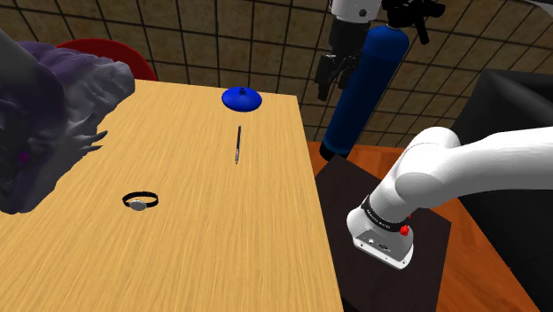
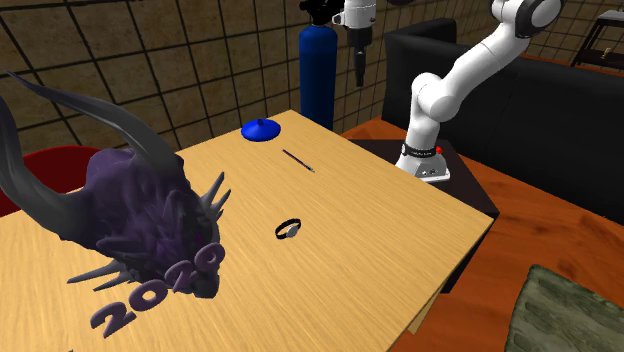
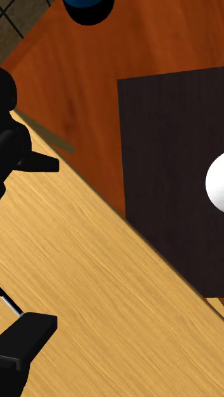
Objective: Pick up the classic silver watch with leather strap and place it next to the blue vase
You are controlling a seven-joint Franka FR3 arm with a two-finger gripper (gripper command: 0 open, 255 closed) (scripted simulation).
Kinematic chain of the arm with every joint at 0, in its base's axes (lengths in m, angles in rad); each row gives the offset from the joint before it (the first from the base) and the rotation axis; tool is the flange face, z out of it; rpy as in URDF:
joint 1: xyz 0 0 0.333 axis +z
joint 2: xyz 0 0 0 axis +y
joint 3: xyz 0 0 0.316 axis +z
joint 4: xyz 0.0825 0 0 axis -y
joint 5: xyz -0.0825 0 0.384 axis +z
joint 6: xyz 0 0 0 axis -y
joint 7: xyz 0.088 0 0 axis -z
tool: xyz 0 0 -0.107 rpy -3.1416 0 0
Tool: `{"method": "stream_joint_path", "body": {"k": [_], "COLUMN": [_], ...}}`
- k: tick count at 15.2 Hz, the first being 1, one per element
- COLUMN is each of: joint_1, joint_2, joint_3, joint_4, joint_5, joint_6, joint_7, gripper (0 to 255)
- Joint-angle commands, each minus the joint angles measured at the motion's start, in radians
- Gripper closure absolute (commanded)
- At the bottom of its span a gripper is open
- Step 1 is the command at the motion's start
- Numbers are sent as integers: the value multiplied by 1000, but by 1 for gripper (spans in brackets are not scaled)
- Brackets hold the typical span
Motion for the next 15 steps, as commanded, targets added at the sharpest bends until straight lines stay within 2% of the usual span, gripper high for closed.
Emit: {"method": "stream_joint_path", "body": {"k": [1, 8, 15], "joint_1": [0, 59, 99], "joint_2": [0, 174, 378], "joint_3": [0, 114, 228], "joint_4": [0, 31, 114], "joint_5": [0, 52, 56], "joint_6": [0, 180, 337], "joint_7": [0, 40, 89], "gripper": [0, 0, 0]}}
